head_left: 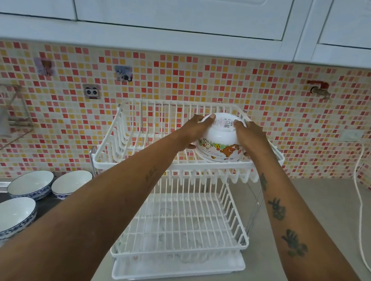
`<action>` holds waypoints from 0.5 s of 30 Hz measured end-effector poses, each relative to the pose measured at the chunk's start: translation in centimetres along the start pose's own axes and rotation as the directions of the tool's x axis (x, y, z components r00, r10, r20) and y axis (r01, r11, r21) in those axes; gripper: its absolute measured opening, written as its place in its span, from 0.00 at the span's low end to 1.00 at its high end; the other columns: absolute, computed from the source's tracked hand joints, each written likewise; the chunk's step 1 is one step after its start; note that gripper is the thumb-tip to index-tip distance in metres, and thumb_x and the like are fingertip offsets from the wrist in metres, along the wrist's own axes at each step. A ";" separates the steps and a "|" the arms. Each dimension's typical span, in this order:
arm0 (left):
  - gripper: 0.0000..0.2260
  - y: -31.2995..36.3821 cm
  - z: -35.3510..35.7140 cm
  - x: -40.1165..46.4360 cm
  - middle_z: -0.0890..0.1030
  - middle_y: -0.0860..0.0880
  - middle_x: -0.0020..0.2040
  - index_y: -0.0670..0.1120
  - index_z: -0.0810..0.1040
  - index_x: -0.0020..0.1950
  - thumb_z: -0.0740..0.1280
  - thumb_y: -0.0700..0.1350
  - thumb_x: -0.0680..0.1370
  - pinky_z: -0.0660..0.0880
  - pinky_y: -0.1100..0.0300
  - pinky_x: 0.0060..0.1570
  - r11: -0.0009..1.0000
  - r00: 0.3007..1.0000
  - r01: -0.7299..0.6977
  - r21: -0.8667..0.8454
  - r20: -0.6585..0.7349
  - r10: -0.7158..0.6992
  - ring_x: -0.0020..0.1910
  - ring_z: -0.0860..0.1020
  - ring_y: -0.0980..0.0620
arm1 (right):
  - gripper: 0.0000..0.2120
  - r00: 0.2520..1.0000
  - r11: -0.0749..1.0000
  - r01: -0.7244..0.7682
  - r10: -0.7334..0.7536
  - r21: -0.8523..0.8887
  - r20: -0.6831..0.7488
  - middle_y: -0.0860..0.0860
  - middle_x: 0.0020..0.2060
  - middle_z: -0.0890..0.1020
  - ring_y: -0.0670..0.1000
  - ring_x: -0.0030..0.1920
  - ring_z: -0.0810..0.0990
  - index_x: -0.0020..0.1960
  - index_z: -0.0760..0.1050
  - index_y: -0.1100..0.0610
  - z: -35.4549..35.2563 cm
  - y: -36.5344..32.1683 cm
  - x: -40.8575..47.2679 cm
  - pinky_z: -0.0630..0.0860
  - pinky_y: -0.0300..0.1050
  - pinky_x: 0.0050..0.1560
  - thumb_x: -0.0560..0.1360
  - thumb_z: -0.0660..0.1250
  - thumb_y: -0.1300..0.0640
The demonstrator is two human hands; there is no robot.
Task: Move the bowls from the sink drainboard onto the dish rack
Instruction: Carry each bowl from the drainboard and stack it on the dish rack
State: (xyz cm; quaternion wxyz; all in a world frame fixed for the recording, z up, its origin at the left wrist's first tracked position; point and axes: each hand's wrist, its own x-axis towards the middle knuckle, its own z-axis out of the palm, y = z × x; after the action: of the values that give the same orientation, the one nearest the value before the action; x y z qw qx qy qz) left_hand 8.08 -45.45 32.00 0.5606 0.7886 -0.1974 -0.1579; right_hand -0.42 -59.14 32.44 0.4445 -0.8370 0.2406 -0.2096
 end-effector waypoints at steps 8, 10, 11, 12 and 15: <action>0.29 0.2 0.4 0.2 0.70 0.45 0.72 0.50 0.60 0.76 0.56 0.64 0.79 0.72 0.43 0.63 1.000 1.000 0.007 0.024 -0.018 -0.007 0.67 0.71 0.42 | 0.20 0.995 0.991 0.100 -0.100 -0.093 -0.001 0.56 0.67 0.75 0.58 0.60 0.76 0.72 0.62 0.45 0.3 0.1 0.0 0.73 0.53 0.60 0.81 0.47 0.44; 0.30 0.2 0.4 0.3 0.70 0.45 0.71 0.48 0.61 0.75 0.57 0.64 0.79 0.73 0.43 0.60 1.000 0.999 0.011 0.028 -0.031 -0.010 0.64 0.72 0.42 | 0.20 0.995 0.988 0.102 -0.102 -0.116 0.005 0.55 0.67 0.74 0.58 0.62 0.75 0.71 0.63 0.45 0.3 0.2 0.0 0.72 0.54 0.62 0.81 0.47 0.44; 0.30 0.2 0.4 0.3 0.71 0.45 0.71 0.48 0.62 0.74 0.57 0.64 0.78 0.74 0.44 0.59 0.999 0.999 0.011 0.032 -0.035 -0.010 0.64 0.73 0.42 | 0.20 0.995 0.986 0.103 -0.103 -0.128 0.007 0.55 0.67 0.74 0.58 0.62 0.75 0.71 0.63 0.45 0.2 0.2 0.0 0.72 0.55 0.62 0.81 0.47 0.45; 0.30 0.1 0.4 0.3 0.71 0.44 0.70 0.47 0.62 0.74 0.57 0.64 0.78 0.74 0.44 0.58 0.999 0.999 0.010 0.037 -0.038 -0.009 0.64 0.73 0.41 | 0.20 0.995 0.985 0.104 -0.103 -0.138 0.008 0.55 0.67 0.74 0.59 0.62 0.75 0.71 0.63 0.45 0.2 0.2 0.1 0.72 0.55 0.62 0.81 0.46 0.45; 0.30 0.2 0.4 0.1 0.71 0.44 0.70 0.47 0.62 0.73 0.58 0.64 0.78 0.74 0.43 0.58 0.999 0.999 0.010 0.036 -0.037 -0.009 0.63 0.73 0.41 | 0.20 0.996 0.985 0.092 -0.091 -0.149 0.013 0.55 0.68 0.73 0.58 0.59 0.76 0.71 0.63 0.46 0.2 0.0 0.5 0.74 0.56 0.60 0.81 0.46 0.46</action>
State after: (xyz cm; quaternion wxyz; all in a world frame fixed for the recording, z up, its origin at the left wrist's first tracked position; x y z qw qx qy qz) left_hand 7.99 -45.86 32.08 0.5488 0.8024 -0.1862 -0.1427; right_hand 0.08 -59.27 32.35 0.3712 -0.8788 0.2154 -0.2085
